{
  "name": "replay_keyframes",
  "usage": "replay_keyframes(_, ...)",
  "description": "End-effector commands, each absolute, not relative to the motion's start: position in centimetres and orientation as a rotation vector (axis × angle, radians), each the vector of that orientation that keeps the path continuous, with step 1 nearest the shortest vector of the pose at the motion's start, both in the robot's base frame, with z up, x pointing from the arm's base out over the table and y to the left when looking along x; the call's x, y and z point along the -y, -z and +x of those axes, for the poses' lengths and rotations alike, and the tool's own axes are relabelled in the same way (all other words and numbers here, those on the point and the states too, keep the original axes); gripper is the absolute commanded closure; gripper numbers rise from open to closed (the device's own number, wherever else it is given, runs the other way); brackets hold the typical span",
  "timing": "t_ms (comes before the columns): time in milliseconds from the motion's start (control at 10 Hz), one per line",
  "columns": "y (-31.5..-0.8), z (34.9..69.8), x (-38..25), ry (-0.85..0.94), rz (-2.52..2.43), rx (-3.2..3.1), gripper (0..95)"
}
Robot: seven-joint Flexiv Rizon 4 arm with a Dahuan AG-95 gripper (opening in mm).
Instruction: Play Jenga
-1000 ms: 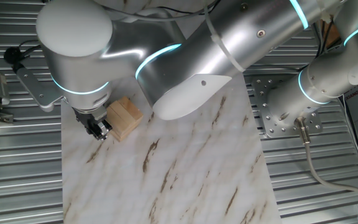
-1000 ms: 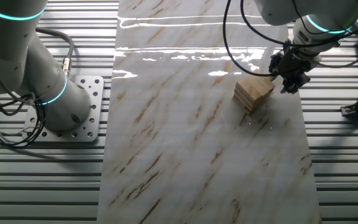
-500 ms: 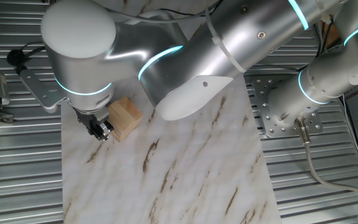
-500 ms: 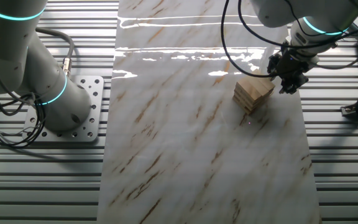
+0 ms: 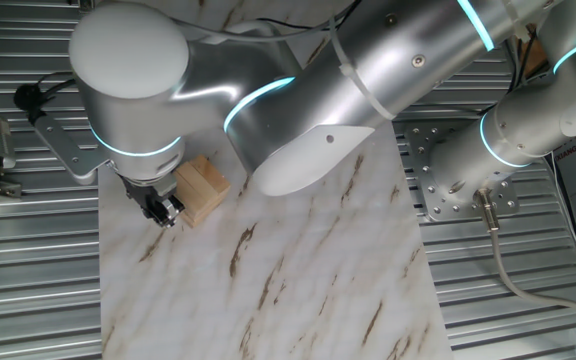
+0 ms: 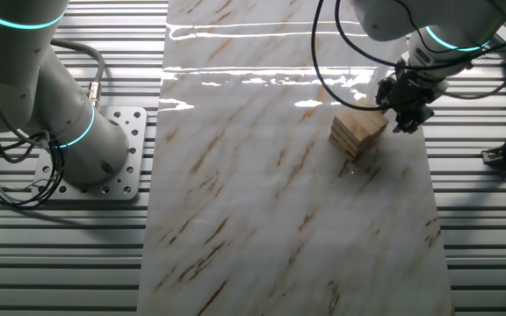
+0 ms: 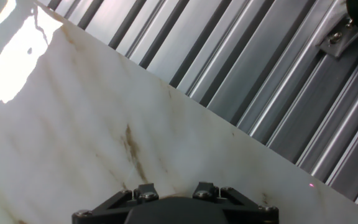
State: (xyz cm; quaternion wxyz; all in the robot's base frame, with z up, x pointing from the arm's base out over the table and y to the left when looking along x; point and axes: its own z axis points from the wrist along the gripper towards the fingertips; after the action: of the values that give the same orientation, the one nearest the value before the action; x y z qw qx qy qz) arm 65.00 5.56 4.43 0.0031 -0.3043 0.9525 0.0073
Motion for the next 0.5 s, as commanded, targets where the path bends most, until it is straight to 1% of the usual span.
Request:
replay_keyframes(100, -4.34, 64.94, -5.55, -0.023, -0.956, -2.986, 57.0)
replay_keyframes(200, -4.27, 64.92, -5.53, -0.022, -0.958, -2.987, 57.0)
replay_keyframes(300, -4.20, 64.89, -5.50, -0.021, -0.959, -2.987, 76.0)
replay_keyframes(500, -3.90, 64.75, -5.45, -0.021, -0.963, -2.983, 76.0)
